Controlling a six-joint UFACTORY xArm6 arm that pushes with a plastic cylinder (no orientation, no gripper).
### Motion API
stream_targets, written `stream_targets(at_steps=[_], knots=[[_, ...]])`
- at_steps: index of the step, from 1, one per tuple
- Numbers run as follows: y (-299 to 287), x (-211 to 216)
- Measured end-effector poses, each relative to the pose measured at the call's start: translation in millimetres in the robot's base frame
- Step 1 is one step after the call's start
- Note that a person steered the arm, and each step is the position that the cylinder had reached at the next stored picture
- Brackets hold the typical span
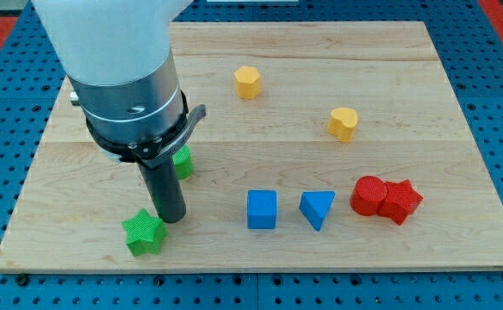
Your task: Move your arm to the bottom center
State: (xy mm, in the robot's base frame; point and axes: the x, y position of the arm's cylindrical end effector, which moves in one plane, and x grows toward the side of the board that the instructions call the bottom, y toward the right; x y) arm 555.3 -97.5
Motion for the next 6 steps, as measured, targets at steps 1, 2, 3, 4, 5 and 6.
stream_targets(at_steps=[1,2,3,4,5,6], knots=[[11.2,0.0],[49.2,0.8],[49.6,34.6],[31.0,54.0],[-21.3,57.7],[-41.4,55.7]])
